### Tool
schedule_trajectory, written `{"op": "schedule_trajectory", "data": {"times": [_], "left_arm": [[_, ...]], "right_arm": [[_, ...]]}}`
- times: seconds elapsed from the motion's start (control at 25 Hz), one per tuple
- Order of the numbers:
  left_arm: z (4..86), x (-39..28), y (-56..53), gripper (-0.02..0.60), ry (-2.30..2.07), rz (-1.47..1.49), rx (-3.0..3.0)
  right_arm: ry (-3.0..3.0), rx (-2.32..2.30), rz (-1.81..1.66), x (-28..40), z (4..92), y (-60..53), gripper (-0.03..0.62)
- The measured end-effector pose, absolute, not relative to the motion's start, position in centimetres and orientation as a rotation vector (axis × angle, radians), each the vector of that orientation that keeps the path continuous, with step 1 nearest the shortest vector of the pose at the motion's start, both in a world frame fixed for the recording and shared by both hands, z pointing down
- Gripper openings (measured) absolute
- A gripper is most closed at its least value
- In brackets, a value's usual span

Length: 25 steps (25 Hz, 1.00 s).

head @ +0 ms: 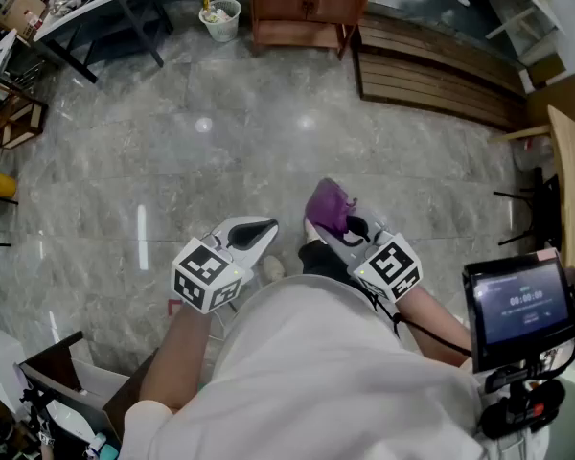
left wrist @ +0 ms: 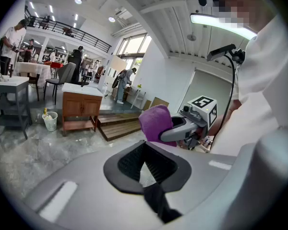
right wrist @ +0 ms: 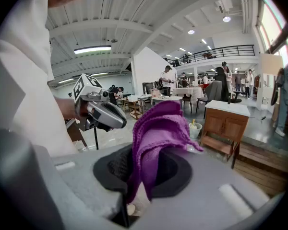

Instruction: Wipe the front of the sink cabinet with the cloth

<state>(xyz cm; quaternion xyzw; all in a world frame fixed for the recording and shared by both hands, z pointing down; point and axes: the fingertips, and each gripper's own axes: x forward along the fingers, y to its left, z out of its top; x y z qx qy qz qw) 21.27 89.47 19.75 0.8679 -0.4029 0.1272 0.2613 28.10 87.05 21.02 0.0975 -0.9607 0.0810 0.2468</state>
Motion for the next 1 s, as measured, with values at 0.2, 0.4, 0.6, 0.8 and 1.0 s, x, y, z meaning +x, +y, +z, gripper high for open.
{"op": "schedule_trajectory", "data": {"times": [0.2,0.4,0.6,0.8,1.0], "left_arm": [[19.5,21.6,89.4,0.008,-1.099,0.356,2.384],[19.2,22.5,83.3,0.008,-1.123,0.372,2.361],[19.1,25.4,73.0,0.008,-1.117,0.401,2.317],[19.9,27.5,67.5,0.008,-1.108,0.47,2.294],[20.5,28.0,62.7,0.008,-1.115,0.487,2.268]], "right_arm": [[-2.626,0.258,0.19,27.9,21.2,86.7,0.083],[-2.635,0.23,0.207,28.7,21.0,80.7,0.083],[-2.589,0.166,0.284,31.4,22.2,70.6,0.083],[-2.565,0.151,0.306,33.5,23.8,65.0,0.083],[-2.552,0.163,0.301,34.1,25.5,59.4,0.083]]}}
